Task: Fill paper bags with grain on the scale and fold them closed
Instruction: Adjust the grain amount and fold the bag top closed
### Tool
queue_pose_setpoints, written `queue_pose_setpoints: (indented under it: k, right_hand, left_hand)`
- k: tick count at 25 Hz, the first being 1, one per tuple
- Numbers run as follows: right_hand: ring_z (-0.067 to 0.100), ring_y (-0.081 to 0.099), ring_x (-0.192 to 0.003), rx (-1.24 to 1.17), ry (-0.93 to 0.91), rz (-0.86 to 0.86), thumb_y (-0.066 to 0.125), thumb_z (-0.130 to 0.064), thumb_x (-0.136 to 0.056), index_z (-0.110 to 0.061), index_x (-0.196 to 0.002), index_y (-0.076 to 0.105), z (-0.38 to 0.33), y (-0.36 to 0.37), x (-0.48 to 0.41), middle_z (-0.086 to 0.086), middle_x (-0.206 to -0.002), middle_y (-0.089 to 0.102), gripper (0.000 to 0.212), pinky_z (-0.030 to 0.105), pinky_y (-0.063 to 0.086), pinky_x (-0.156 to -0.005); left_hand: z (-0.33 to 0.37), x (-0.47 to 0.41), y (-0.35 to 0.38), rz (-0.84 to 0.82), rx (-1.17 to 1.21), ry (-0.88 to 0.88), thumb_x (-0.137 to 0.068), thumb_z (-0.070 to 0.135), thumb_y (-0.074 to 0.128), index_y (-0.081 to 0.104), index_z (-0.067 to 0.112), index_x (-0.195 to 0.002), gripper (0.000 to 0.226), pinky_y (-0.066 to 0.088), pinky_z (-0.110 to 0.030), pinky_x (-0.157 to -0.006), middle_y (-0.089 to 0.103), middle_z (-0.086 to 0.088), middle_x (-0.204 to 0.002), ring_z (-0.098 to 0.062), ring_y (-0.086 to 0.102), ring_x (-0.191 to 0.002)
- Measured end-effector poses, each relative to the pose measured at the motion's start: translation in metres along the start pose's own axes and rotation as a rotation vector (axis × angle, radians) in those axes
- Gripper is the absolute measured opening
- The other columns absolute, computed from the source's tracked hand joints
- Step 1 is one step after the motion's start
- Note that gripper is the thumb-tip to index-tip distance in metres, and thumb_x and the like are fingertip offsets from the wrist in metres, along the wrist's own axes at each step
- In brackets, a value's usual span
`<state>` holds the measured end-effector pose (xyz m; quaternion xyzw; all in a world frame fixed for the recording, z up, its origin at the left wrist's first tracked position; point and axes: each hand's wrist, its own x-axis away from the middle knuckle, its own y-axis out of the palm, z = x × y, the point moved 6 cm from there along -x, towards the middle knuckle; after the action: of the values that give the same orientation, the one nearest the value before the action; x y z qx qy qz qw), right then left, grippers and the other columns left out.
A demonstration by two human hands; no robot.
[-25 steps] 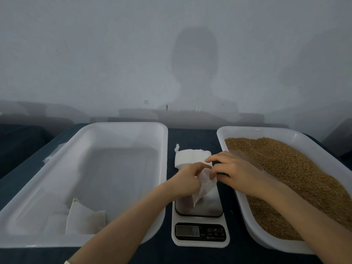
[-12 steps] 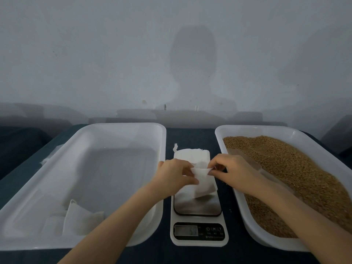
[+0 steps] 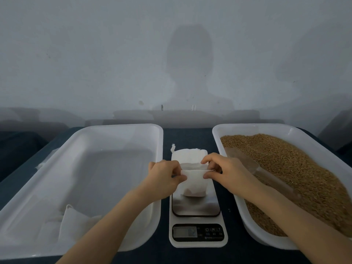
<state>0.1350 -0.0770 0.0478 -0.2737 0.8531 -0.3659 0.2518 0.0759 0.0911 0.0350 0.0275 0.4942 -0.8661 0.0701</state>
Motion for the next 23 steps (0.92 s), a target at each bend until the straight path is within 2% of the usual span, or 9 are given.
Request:
queue_pose_setpoints:
  k: [4, 7, 11, 13, 16, 17, 19, 21, 23]
  right_hand:
    - [-0.007, 0.055, -0.084, 0.005, -0.015, 0.036, 0.071, -0.024, -0.083, -0.021, -0.097, 0.066, 0.003, 0.001, 0.000, -0.016, -0.081, 0.062, 0.016, 0.006, 0.042, -0.072]
    - [-0.003, 0.057, -0.081, -0.019, -0.032, 0.045, 0.070, -0.022, -0.083, -0.017, -0.094, 0.069, 0.003, 0.001, 0.001, -0.014, -0.082, 0.064, 0.012, 0.011, 0.044, -0.072]
    - [-0.002, 0.057, -0.079, -0.027, -0.021, 0.050, 0.069, -0.023, -0.084, -0.018, -0.091, 0.070, 0.006, 0.000, 0.001, -0.013, -0.081, 0.064, 0.009, 0.011, 0.044, -0.071]
    - [-0.001, 0.057, -0.080, -0.029, -0.024, 0.050, 0.069, -0.023, -0.084, -0.019, -0.090, 0.069, 0.007, 0.001, 0.001, -0.012, -0.082, 0.065, 0.007, 0.011, 0.045, -0.071]
    - [-0.001, 0.057, -0.080, -0.028, -0.026, 0.041, 0.069, -0.023, -0.084, -0.021, -0.088, 0.068, 0.008, 0.002, 0.001, -0.012, -0.080, 0.064, 0.004, 0.009, 0.044, -0.070]
    - [-0.001, 0.057, -0.080, -0.029, -0.032, 0.042, 0.069, -0.023, -0.084, -0.021, -0.087, 0.068, 0.007, 0.002, 0.001, -0.013, -0.079, 0.064, 0.003, 0.009, 0.044, -0.069]
    - [-0.002, 0.057, -0.080, -0.034, -0.043, 0.046, 0.069, -0.022, -0.084, -0.022, -0.086, 0.068, 0.006, 0.002, 0.001, -0.014, -0.078, 0.063, 0.002, 0.008, 0.043, -0.069]
    - [-0.004, 0.057, -0.080, -0.031, -0.051, 0.054, 0.069, -0.022, -0.084, -0.021, -0.087, 0.069, 0.006, 0.002, 0.001, -0.016, -0.078, 0.062, 0.003, 0.007, 0.042, -0.069]
    - [-0.004, 0.056, -0.078, -0.021, -0.056, 0.060, 0.069, -0.021, -0.084, -0.020, -0.088, 0.069, 0.005, 0.003, 0.000, -0.016, -0.077, 0.061, 0.005, 0.007, 0.041, -0.068]
  left_hand:
    - [-0.001, -0.002, 0.002, 0.022, -0.037, 0.045, -0.085, 0.044, 0.065, 0.039, 0.035, -0.067, 0.033, 0.035, -0.036, -0.091, 0.046, 0.016, -0.072, -0.002, 0.043, -0.070]
    - [-0.003, 0.001, -0.005, 0.066, 0.086, -0.011, -0.071, 0.059, 0.071, 0.032, 0.030, -0.068, 0.048, 0.032, -0.017, -0.058, 0.040, 0.015, -0.059, -0.007, 0.035, -0.054]
    - [-0.002, -0.001, -0.013, 0.148, 0.546, -0.119, -0.082, 0.030, 0.071, 0.021, 0.023, -0.050, 0.060, 0.023, -0.017, -0.041, 0.018, 0.011, -0.046, -0.009, 0.018, -0.043]
    - [-0.005, -0.002, -0.009, 0.025, 0.957, -0.202, -0.085, 0.007, 0.064, 0.020, 0.025, -0.044, 0.062, 0.019, -0.017, -0.041, 0.018, 0.008, -0.044, -0.011, 0.014, -0.038]
    - [0.002, 0.006, -0.002, -0.409, 1.422, -0.197, -0.071, 0.002, 0.060, 0.019, 0.026, -0.048, 0.053, 0.014, -0.008, -0.041, 0.014, 0.010, -0.040, -0.009, 0.007, -0.032]
    - [0.005, 0.010, -0.003, -0.506, 1.433, -0.158, -0.069, 0.005, 0.060, 0.020, 0.027, -0.048, 0.050, 0.014, -0.008, -0.041, 0.014, 0.010, -0.041, -0.009, 0.007, -0.032]
    - [0.003, 0.007, 0.000, -0.486, 1.302, -0.136, -0.073, 0.005, 0.063, 0.023, 0.027, -0.047, 0.052, 0.017, -0.009, -0.038, 0.021, 0.012, -0.040, -0.006, 0.012, -0.031]
    - [-0.004, -0.002, 0.000, -0.241, 1.053, -0.123, -0.081, 0.013, 0.070, 0.032, 0.025, -0.050, 0.051, 0.023, -0.016, -0.035, 0.030, 0.010, -0.044, -0.006, 0.021, -0.035]
    - [-0.007, -0.007, -0.012, 0.048, 0.694, -0.045, -0.071, 0.041, 0.079, 0.046, 0.029, -0.063, 0.036, 0.033, -0.015, -0.042, 0.040, 0.014, -0.052, -0.004, 0.033, -0.042]
